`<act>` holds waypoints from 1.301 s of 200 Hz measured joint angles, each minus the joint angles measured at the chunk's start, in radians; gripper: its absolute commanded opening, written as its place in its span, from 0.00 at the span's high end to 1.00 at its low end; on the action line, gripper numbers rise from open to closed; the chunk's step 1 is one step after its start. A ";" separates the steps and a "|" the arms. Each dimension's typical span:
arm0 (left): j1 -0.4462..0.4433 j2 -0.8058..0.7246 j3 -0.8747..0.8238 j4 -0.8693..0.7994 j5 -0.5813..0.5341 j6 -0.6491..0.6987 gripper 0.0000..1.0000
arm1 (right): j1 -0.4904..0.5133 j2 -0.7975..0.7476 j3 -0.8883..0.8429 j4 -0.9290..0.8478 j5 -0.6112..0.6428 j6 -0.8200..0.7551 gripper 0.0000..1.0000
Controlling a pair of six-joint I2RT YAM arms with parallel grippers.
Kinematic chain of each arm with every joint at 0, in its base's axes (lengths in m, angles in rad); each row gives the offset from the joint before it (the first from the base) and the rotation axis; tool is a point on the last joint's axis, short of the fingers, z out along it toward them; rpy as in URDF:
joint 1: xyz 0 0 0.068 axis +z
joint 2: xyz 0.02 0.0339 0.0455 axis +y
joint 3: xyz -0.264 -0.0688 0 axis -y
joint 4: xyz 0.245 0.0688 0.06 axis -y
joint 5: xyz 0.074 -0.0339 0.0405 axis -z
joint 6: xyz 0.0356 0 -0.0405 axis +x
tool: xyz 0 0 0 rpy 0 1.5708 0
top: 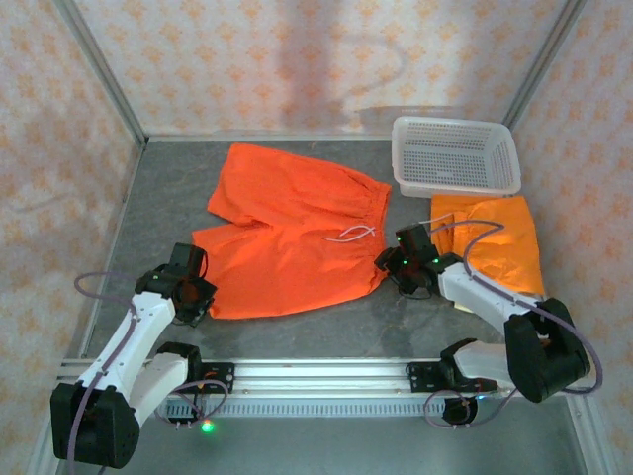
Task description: Fold and stack the shorts
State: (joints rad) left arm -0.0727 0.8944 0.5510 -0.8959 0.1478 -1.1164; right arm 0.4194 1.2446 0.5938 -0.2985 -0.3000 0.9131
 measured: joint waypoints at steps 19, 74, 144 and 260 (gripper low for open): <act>0.000 0.003 0.000 0.006 0.000 0.000 1.00 | -0.002 0.006 -0.001 0.010 0.000 0.020 0.51; 0.000 0.012 0.000 0.029 0.000 0.000 1.00 | -0.002 0.075 -0.001 0.039 -0.004 0.034 0.55; 0.000 0.023 0.004 0.035 -0.016 0.000 1.00 | -0.002 0.097 -0.001 0.056 -0.005 0.034 0.90; 0.003 0.012 0.491 -0.136 -0.219 0.152 1.00 | -0.002 -0.070 0.270 -0.161 0.041 -0.101 1.00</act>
State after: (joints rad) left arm -0.0700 0.9062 1.0416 -1.0321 -0.0708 -0.9646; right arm 0.4179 1.1748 0.8639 -0.4595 -0.2588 0.8124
